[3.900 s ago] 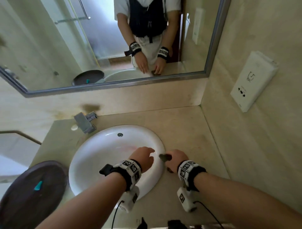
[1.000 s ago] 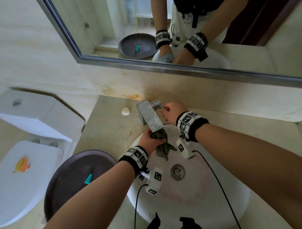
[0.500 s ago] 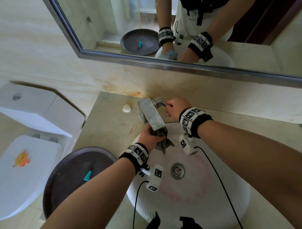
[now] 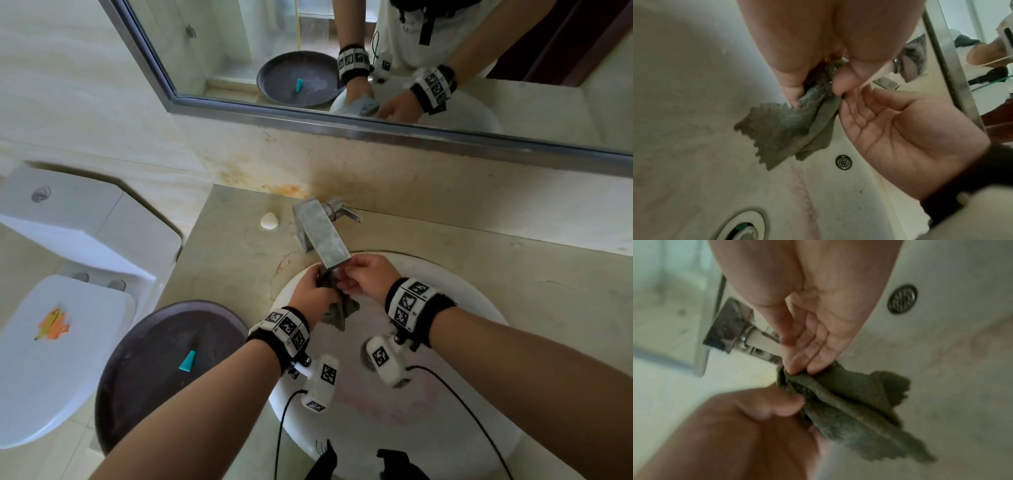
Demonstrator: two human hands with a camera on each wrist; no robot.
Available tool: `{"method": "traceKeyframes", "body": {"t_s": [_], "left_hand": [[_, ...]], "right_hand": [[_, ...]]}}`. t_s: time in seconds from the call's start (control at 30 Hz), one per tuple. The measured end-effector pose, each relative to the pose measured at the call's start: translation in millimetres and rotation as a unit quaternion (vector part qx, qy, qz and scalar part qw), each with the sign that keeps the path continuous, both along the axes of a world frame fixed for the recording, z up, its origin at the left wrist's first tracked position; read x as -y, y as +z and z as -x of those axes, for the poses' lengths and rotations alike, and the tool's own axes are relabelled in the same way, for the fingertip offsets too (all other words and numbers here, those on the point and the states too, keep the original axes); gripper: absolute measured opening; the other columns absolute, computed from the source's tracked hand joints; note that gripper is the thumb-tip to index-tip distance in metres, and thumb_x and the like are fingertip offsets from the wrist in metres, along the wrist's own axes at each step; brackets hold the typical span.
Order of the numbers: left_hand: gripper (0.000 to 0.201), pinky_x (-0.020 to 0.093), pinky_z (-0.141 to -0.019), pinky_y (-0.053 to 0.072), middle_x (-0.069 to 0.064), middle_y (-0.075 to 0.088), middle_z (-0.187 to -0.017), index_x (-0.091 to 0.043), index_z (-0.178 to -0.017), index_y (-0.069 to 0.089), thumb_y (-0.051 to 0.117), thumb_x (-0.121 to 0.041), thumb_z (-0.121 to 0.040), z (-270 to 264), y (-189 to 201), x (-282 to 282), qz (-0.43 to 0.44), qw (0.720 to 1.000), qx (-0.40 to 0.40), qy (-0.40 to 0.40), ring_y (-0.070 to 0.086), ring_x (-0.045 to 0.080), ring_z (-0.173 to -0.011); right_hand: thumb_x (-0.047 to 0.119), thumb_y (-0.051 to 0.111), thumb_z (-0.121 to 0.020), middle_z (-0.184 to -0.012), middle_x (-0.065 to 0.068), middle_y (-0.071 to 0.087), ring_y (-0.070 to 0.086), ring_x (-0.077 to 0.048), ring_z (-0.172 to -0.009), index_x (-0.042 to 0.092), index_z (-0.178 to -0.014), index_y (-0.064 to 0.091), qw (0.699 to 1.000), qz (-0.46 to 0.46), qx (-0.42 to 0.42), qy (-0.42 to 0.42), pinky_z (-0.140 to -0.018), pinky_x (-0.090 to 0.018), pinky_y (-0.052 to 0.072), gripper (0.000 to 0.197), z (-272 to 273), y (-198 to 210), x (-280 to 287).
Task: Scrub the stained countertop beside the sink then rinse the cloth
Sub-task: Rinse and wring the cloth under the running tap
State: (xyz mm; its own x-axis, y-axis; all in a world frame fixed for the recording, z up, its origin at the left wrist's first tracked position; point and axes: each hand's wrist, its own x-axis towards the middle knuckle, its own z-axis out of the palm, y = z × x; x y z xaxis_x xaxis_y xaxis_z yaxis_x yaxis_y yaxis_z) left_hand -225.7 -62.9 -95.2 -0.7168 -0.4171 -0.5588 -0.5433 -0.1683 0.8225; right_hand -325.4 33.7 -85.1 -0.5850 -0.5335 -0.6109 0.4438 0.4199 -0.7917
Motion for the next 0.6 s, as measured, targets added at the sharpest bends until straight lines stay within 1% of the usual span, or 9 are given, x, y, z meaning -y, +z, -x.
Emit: {"method": "traceKeyframes", "body": {"t_s": [0.1, 0.17, 0.23, 0.27, 0.33, 0.37, 0.4, 0.53, 0.6], "left_hand": [[0.05, 0.036, -0.061, 0.051, 0.008, 0.067, -0.084, -0.038, -0.094, 0.062, 0.051, -0.004, -0.059, -12, -9, 3, 0.026, 0.999, 0.012, 0.019, 0.064, 0.031, -0.074], [0.05, 0.044, -0.069, 0.056, 0.011, 0.069, -0.089, -0.037, -0.095, 0.063, 0.053, -0.004, -0.059, -17, -14, 6, 0.046, 0.998, 0.014, 0.031, 0.067, 0.036, -0.084], [0.048, 0.048, -0.076, 0.059, 0.009, 0.07, -0.09, -0.033, -0.099, 0.063, 0.056, -0.003, -0.062, -19, -13, 7, 0.06, 0.997, 0.025, 0.031, 0.069, 0.032, -0.086], [0.047, 0.049, -0.077, 0.059, 0.008, 0.071, -0.09, -0.031, -0.101, 0.062, 0.059, -0.003, -0.065, -20, -12, 8, 0.064, 0.997, 0.03, 0.029, 0.069, 0.03, -0.085], [0.045, 0.048, -0.076, 0.059, 0.006, 0.07, -0.09, -0.031, -0.104, 0.061, 0.061, -0.002, -0.07, -21, -11, 9, 0.068, 0.997, 0.036, 0.026, 0.07, 0.027, -0.083], [0.043, 0.048, -0.076, 0.06, 0.005, 0.071, -0.089, -0.031, -0.104, 0.061, 0.062, -0.003, -0.07, -21, -12, 9, 0.072, 0.996, 0.036, 0.023, 0.07, 0.027, -0.082], [0.042, 0.048, -0.075, 0.06, 0.004, 0.071, -0.088, -0.031, -0.103, 0.062, 0.063, -0.006, -0.069, -21, -12, 9, 0.076, 0.996, 0.033, 0.022, 0.07, 0.026, -0.081], [0.038, 0.046, -0.079, 0.059, -0.004, 0.073, -0.086, -0.039, -0.09, 0.063, 0.069, -0.01, -0.067, -18, -14, 9, 0.079, 0.997, 0.017, 0.016, 0.071, 0.02, -0.082], [0.04, 0.046, -0.082, 0.058, -0.005, 0.072, -0.087, -0.044, -0.084, 0.063, 0.067, -0.006, -0.07, -16, -14, 8, 0.083, 0.996, 0.015, 0.013, 0.071, 0.02, -0.084]], "right_hand": [[0.009, 0.045, -0.098, -0.087, -0.01, 0.067, 0.066, -0.02, -0.075, 0.005, -0.097, 0.062, 0.981, 0.087, 0.151, -0.088, -0.068, -0.028, 0.056, 0.017, -5, -3, 12], [0.006, 0.042, -0.097, -0.088, -0.012, 0.066, 0.066, -0.02, -0.073, 0.002, -0.096, 0.062, 0.957, 0.125, 0.227, -0.127, -0.065, -0.028, 0.058, 0.021, -5, -3, 16], [0.002, 0.039, -0.096, -0.083, -0.013, 0.068, 0.068, -0.021, -0.07, -0.002, -0.097, 0.062, 0.931, 0.167, 0.287, -0.152, -0.071, -0.03, 0.058, 0.023, -4, -2, 17], [0.0, 0.039, -0.095, -0.079, -0.012, 0.07, 0.068, -0.022, -0.073, -0.001, -0.096, 0.063, 0.932, 0.173, 0.283, -0.146, -0.081, -0.033, 0.057, 0.024, -2, -3, 17], [-0.007, 0.043, -0.092, -0.08, -0.01, 0.071, 0.066, -0.023, -0.082, 0.003, -0.094, 0.065, 0.961, 0.148, 0.208, -0.102, -0.1, -0.041, 0.049, 0.025, 1, -6, 18], [-0.01, 0.045, -0.09, -0.084, -0.011, 0.071, 0.066, -0.023, -0.086, 0.004, -0.095, 0.066, 0.972, 0.139, 0.174, -0.077, -0.102, -0.042, 0.047, 0.026, 1, -6, 18], [-0.012, 0.049, -0.088, -0.089, -0.012, 0.07, 0.067, -0.023, -0.088, 0.004, -0.095, 0.067, 0.978, 0.131, 0.151, -0.054, -0.1, -0.04, 0.048, 0.025, 1, -7, 18], [-0.005, 0.069, -0.081, -0.095, -0.011, 0.074, 0.071, -0.02, -0.09, 0.008, -0.09, 0.072, 0.996, 0.057, 0.071, -0.008, -0.071, -0.025, 0.058, 0.016, 0, -8, 16], [-0.001, 0.07, -0.081, -0.093, -0.008, 0.073, 0.07, -0.019, -0.091, 0.013, -0.088, 0.072, 1.0, 0.025, -0.011, 0.004, -0.075, -0.026, 0.057, 0.016, 0, -7, 16]]}}
